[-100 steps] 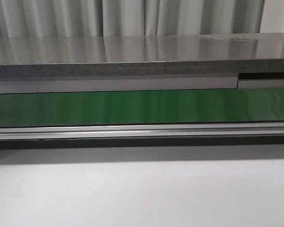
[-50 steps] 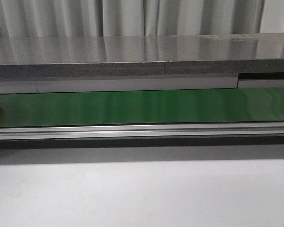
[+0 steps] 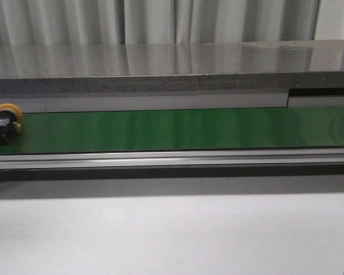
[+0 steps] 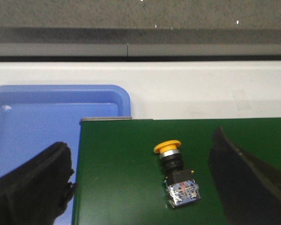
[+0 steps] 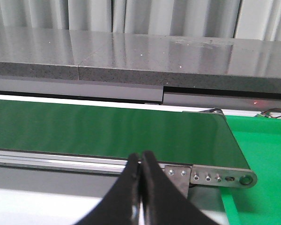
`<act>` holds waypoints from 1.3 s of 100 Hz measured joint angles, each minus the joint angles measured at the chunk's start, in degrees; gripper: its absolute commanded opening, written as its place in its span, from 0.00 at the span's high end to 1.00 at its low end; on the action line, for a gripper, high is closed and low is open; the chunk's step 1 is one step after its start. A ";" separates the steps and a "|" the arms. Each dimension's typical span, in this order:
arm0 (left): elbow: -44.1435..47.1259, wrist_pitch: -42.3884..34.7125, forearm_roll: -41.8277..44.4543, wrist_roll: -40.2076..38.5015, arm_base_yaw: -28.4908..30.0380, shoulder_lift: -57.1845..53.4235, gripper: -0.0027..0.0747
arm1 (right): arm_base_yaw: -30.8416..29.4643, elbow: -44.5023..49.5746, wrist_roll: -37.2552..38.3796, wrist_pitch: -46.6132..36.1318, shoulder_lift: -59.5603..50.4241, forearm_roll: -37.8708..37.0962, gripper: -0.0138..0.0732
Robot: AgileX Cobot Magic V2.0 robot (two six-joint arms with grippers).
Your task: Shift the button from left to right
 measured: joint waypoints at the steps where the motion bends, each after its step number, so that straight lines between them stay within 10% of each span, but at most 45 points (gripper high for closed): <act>1: 0.65 -0.58 0.03 0.00 0.00 -0.42 0.22 | 0.00 0.00 0.00 0.00 0.00 0.00 0.92; 45: 22.69 -17.49 -0.16 1.59 -5.17 -25.32 0.22 | 0.00 0.00 0.00 0.00 0.00 0.00 0.92; 99: 36.46 -19.24 0.49 2.07 -7.98 -45.58 0.23 | 0.00 0.00 0.00 0.00 0.00 0.00 0.92; 130: 36.84 -19.24 0.49 2.07 -7.98 -46.46 0.53 | 0.00 0.00 0.00 0.00 0.00 0.00 0.92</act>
